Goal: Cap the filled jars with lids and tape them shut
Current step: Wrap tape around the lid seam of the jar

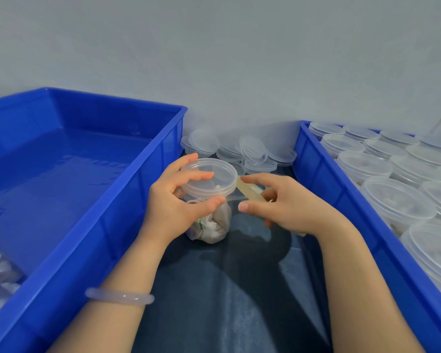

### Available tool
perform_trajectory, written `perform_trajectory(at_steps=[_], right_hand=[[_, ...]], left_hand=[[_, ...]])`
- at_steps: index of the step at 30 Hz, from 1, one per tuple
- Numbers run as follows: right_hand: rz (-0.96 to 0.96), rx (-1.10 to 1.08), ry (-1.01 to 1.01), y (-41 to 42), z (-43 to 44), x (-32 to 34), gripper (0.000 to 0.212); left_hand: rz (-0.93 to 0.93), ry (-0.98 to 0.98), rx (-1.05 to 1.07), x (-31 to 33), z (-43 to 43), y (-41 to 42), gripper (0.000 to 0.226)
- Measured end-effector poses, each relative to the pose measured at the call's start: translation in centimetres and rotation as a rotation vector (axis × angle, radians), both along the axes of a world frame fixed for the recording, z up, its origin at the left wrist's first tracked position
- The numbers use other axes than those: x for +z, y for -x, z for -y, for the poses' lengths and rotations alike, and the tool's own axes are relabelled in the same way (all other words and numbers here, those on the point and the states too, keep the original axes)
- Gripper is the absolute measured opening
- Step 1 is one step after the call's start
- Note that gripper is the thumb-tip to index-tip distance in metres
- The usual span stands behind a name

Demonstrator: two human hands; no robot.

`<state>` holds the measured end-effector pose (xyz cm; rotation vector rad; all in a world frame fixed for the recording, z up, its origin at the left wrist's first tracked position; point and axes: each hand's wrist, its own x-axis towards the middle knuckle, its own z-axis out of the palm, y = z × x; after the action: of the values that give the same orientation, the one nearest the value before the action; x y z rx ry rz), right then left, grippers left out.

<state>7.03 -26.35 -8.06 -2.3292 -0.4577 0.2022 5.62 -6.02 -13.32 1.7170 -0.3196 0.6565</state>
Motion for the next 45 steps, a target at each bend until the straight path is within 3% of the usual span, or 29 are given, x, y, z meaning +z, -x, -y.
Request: perform_trajectory(at_steps=[5,13,19,25,28,33,37,45], right_hand=[[0.202,-0.143,0.051,-0.3,-0.4,-0.2,0.062],[0.246,-0.198,0.029,-0.9,-1.1,-1.0,0.059],[0.287,-0.148,0.095,-1.0,-1.2,-1.0,0.06],[0.142,-0.046,0.058,-0.5,-0.6,-0.9,0.059],[0.047,0.001,-0.033,-0.3,-0.2,-1.0,0.051],[0.131,-0.047,-0.031,-0.1,0.1,-0.9,0.046],[0.185,-0.08,-0.035,0.0,-0.3,-0.7,0.047],[0.112,-0.067,-0.121,0.2,-0.1,-0.2,0.068]], left_hand=[[-0.004,0.024,-0.007,0.0,-0.2,0.1,0.037],[-0.046,0.01,-0.061,0.3,-0.4,0.3,0.038],[-0.065,-0.097,0.02,0.4,0.7,0.5,0.059],[-0.089,-0.063,0.066,0.4,1.3,0.6,0.051],[-0.141,-0.023,0.049,0.2,0.9,0.6,0.069],[-0.186,0.003,-0.009,0.2,0.1,0.5,0.091],[-0.186,0.005,-0.06,0.4,-0.2,0.7,0.077],[-0.245,0.061,-0.19,1.0,-0.4,1.3,0.086]])
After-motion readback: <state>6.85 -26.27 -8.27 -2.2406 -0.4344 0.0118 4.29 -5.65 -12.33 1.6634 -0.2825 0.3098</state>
